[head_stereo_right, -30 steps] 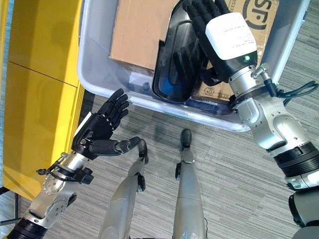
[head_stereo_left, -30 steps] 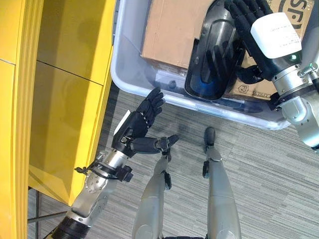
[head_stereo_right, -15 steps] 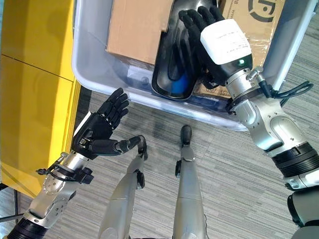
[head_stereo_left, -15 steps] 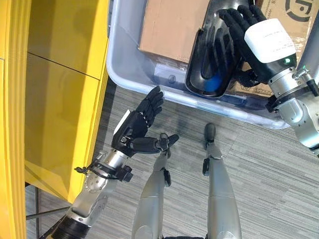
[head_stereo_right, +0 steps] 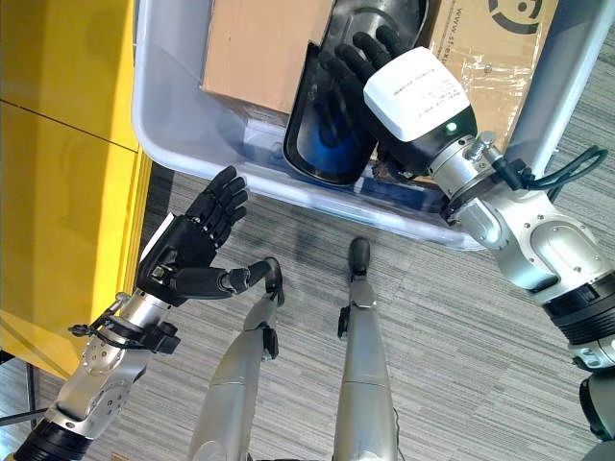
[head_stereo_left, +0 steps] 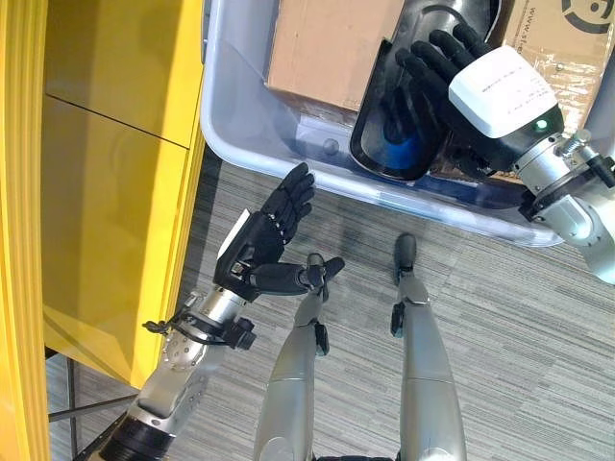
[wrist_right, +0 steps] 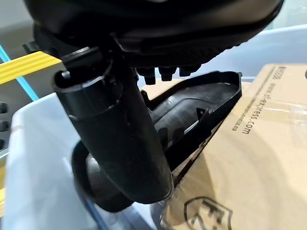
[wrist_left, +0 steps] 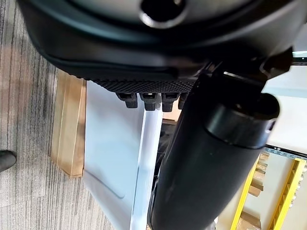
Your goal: Move parts from the plastic box to the shelf.
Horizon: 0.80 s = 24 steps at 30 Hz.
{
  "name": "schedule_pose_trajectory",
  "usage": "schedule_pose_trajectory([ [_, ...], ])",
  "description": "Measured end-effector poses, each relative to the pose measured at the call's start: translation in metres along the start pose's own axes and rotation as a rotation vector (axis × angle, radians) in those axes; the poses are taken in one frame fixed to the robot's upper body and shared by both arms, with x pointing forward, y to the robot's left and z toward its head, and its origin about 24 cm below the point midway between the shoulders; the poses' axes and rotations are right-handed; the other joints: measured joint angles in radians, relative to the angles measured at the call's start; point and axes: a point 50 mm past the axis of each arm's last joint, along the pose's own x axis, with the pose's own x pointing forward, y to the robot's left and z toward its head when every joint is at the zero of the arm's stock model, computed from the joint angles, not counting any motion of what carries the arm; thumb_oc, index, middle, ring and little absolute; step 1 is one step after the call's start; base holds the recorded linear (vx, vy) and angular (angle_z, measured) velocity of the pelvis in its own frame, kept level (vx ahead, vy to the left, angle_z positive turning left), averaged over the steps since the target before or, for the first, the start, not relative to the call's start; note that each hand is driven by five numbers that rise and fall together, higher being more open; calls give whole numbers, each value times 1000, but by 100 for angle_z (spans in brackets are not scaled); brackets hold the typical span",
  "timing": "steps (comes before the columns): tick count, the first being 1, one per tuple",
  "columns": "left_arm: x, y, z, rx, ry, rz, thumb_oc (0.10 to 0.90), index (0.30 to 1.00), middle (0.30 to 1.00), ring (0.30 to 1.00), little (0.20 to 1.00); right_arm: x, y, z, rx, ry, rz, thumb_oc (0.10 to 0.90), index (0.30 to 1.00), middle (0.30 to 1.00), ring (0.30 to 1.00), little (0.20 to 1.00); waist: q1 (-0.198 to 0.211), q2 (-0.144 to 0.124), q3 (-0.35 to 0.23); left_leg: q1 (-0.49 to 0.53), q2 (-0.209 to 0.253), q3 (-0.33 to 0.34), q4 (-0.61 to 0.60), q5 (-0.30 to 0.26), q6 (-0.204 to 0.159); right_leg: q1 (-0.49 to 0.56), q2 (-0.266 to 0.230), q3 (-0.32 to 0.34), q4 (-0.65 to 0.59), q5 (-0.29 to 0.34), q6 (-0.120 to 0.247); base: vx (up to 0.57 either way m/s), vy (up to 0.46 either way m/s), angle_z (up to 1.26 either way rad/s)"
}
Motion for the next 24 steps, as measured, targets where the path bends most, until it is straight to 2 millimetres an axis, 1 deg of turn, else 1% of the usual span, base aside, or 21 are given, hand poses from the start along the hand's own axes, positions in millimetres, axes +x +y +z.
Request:
schedule_pose_trajectory([
  [5,0,0,0,0,1,5,900,1000,1000,1000,1000,-9,11,5,22,-4,36,900,1000,1000,1000,1000,-1,0,0,-9,2,1,21,-15,5,0,1,2,1,0,0,0,0,0],
  [10,0,0,0,0,1,5,900,1000,1000,1000,1000,-11,15,4,11,3,43,900,1000,1000,1000,1000,-3,0,0,-17,3,1,36,-22,7,-2,2,2,2,0,0,0,0,0],
  [18,0,0,0,1,0,1,900,1000,1000,1000,1000,1,13,4,-45,29,-29,900,1000,1000,1000,1000,5,0,0,-23,3,-1,54,-26,6,-1,1,1,7,0,1,0,0,0],
  [22,0,0,0,1,2,-2,900,1000,1000,1000,1000,8,11,-6,-69,62,-52,900,1000,1000,1000,1000,8,0,0,-34,2,-14,66,-27,6,-2,0,-5,9,0,0,5,-18,5],
  [24,0,0,-1,1,3,-3,900,1000,1000,1000,1000,10,10,-7,-73,73,-57,900,1000,1000,1000,1000,16,0,0,-35,2,-15,67,-26,6,-2,0,-7,10,0,0,6,-12,2],
])
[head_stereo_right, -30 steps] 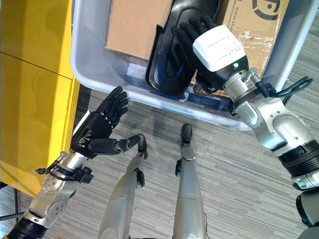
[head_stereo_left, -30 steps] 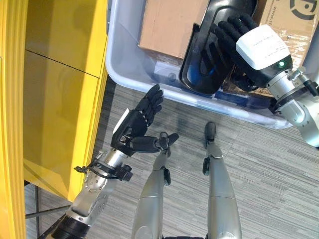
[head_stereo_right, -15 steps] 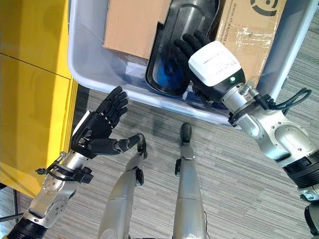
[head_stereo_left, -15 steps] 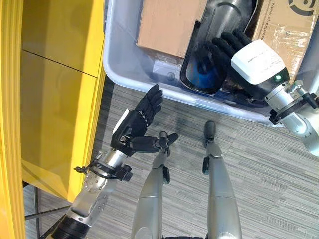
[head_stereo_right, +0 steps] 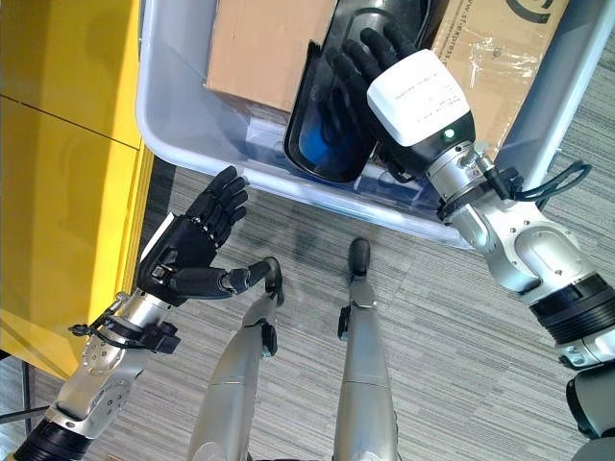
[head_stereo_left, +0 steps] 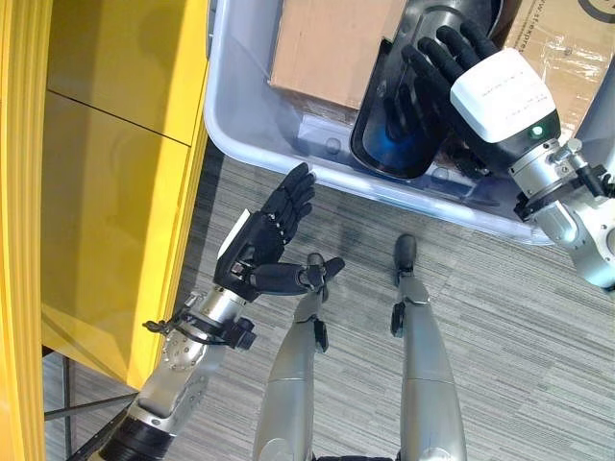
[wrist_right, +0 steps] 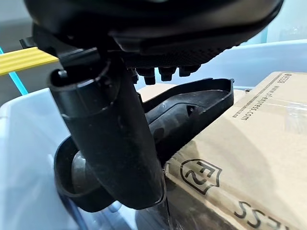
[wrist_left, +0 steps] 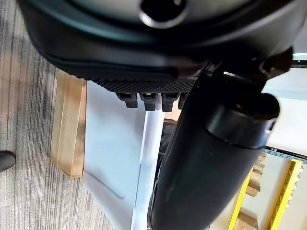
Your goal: Move parts from the plastic box to the shelf.
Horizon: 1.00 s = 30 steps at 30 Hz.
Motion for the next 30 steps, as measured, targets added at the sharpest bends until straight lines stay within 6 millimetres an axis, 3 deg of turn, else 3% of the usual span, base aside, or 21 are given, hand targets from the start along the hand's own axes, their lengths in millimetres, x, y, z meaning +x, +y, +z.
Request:
schedule_pose_trajectory([
  [13,-2,-2,-2,-2,9,-40,900,1000,1000,1000,1000,24,-7,-3,-124,-22,17,900,1000,1000,1000,1000,30,1,0,-28,-4,-8,16,2,-3,-32,-8,-7,32,-6,-6,3,-3,2],
  [19,-3,-2,-2,-3,13,-45,900,1000,1000,1000,1000,26,-4,-9,-156,1,48,900,1000,1000,1000,1000,46,1,0,-39,-5,-10,21,3,-3,-39,-9,-9,33,-6,-7,0,0,0],
  [30,-4,0,-3,6,21,-55,900,1000,1000,1000,1000,29,-17,-12,-95,41,-13,900,1000,1000,1000,1000,40,1,-1,-88,-8,-8,37,4,-3,-94,-12,-4,55,-11,-14,-6,4,0],
])
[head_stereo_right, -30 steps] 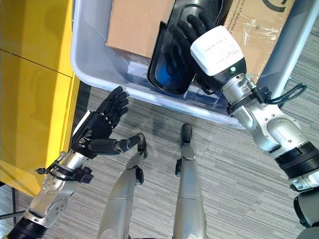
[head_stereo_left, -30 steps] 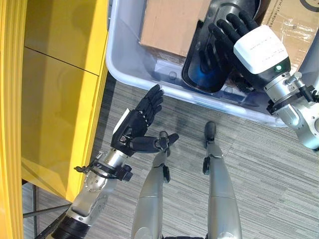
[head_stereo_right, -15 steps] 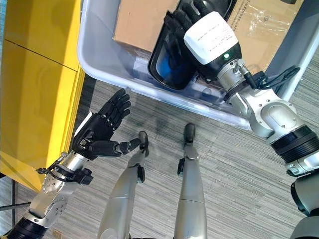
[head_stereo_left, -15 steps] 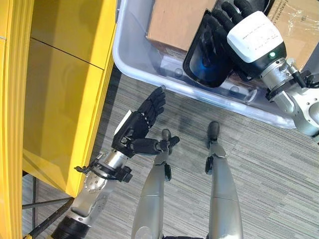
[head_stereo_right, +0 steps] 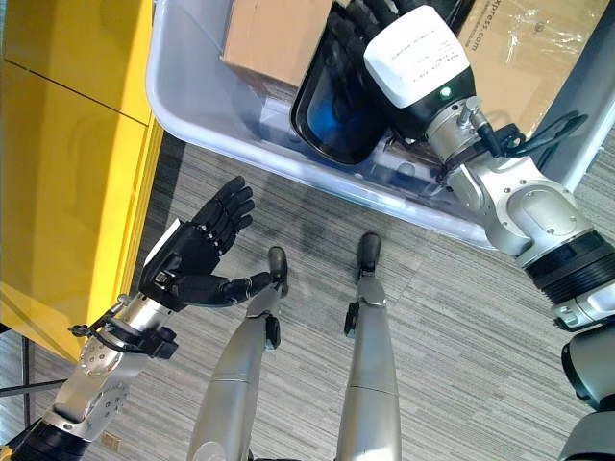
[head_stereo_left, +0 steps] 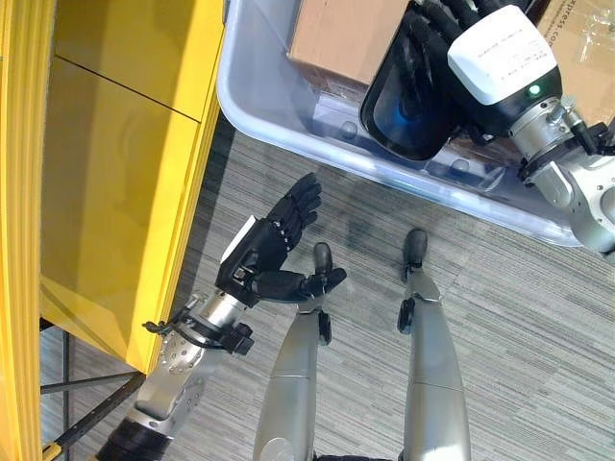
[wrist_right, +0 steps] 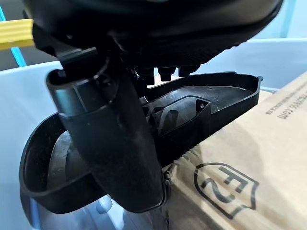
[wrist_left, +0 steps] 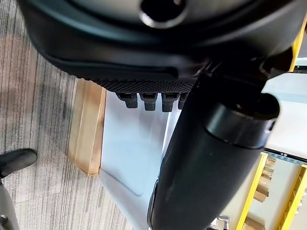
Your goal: Move parts from the plastic box to the shelf.
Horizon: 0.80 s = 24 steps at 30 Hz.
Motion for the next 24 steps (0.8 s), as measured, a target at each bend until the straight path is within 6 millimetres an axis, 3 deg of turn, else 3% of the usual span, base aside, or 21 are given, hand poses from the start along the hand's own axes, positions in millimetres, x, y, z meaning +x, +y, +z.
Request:
schedule_pose_trajectory([
  [16,8,3,8,32,-38,-2,900,1000,1000,1000,1000,5,-30,-5,34,74,-179,900,1000,1000,1000,1000,-23,2,-1,-159,-4,21,141,-30,-1,-149,0,44,78,-2,8,-36,5,-1],
  [24,8,3,9,34,-51,4,900,1000,1000,1000,1000,3,-26,-5,29,74,-142,900,1000,1000,1000,1000,-25,4,-3,-172,0,33,154,-36,-3,-154,1,49,64,2,14,-12,2,-4],
])
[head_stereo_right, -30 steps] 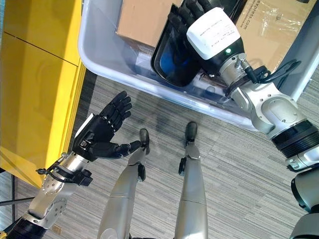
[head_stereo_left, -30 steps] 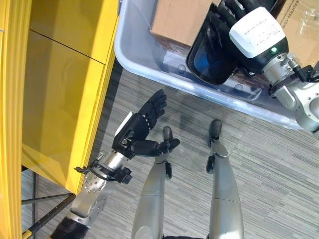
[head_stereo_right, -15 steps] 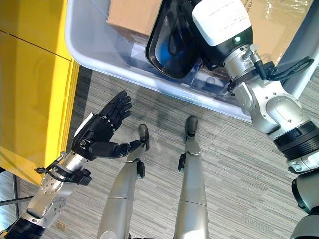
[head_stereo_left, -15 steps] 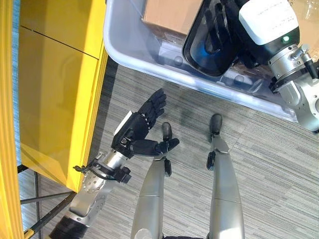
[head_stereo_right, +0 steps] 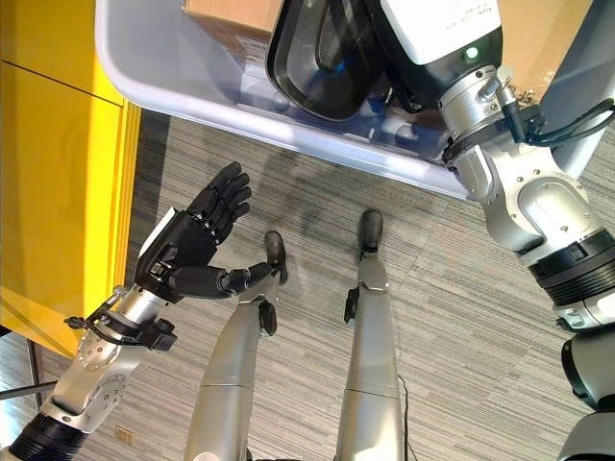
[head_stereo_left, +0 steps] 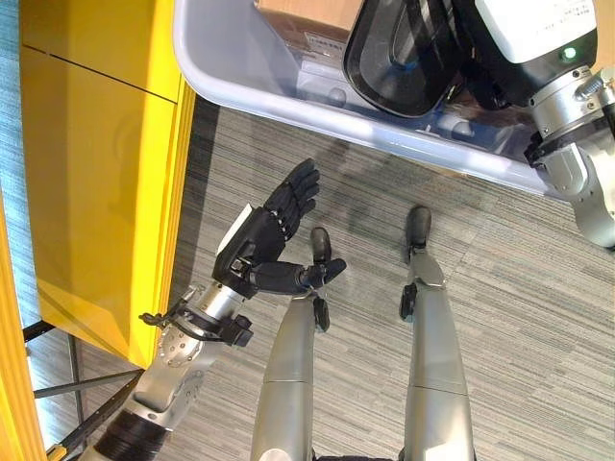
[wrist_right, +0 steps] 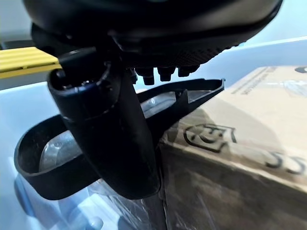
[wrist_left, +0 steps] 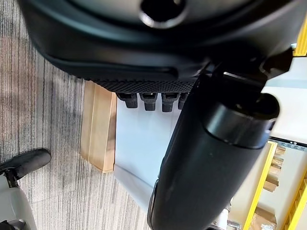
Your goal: Move parts from the plastic box to the shelf.
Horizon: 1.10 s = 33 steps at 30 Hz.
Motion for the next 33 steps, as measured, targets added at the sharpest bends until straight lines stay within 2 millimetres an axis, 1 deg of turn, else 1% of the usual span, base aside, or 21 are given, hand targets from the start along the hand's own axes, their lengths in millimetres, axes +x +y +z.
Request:
schedule_pose_trajectory([
  [5,0,1,1,5,0,4,900,1000,1000,1000,1000,0,0,-1,-4,1,16,900,1000,1000,1000,1000,0,0,0,-2,0,0,3,-1,2,0,0,-1,-2,0,0,-9,-25,0],
  [10,0,4,2,12,-3,40,900,1000,1000,1000,1000,-1,-4,-3,-2,-8,49,900,1000,1000,1000,1000,-5,3,-3,-34,7,2,39,-18,9,-23,3,-1,12,1,-1,-4,-10,-2],
  [17,6,5,6,23,-25,31,900,1000,1000,1000,1000,0,-7,-4,-8,-21,80,900,1000,1000,1000,1000,-6,3,-3,-45,9,2,49,-24,9,-32,4,-1,18,1,-1,-1,-5,0],
  [18,7,5,7,25,-28,31,900,1000,1000,1000,1000,1,-7,-4,-8,-23,82,400,300,300,300,300,-7,3,-3,-47,9,2,50,-24,9,-34,4,-1,19,1,-1,2,-33,0],
  [25,7,5,7,31,-30,35,900,1000,1000,1000,1000,7,-15,-2,9,-30,62,400,300,300,300,300,-13,3,-3,-72,10,2,70,-29,9,-58,4,1,37,1,-1,0,0,0],
  [28,8,6,7,31,-30,49,900,1000,1000,1000,1000,14,-22,-1,-34,-43,24,400,300,300,300,300,-12,5,-5,-72,10,2,70,-29,9,-59,4,2,39,1,-1,0,0,0],
  [30,8,6,7,31,-30,46,900,1000,1000,1000,1000,20,-30,-2,-57,-44,-24,400,300,300,300,300,-4,8,-6,-73,9,3,69,-29,9,-62,4,2,38,1,-1,0,0,0],
  [33,8,6,7,31,-30,46,900,1000,1000,1000,1000,27,-36,-7,-81,-27,-43,400,300,300,300,300,6,8,-7,-74,9,1,65,-28,9,-63,4,1,39,1,-1,0,2,2],
])
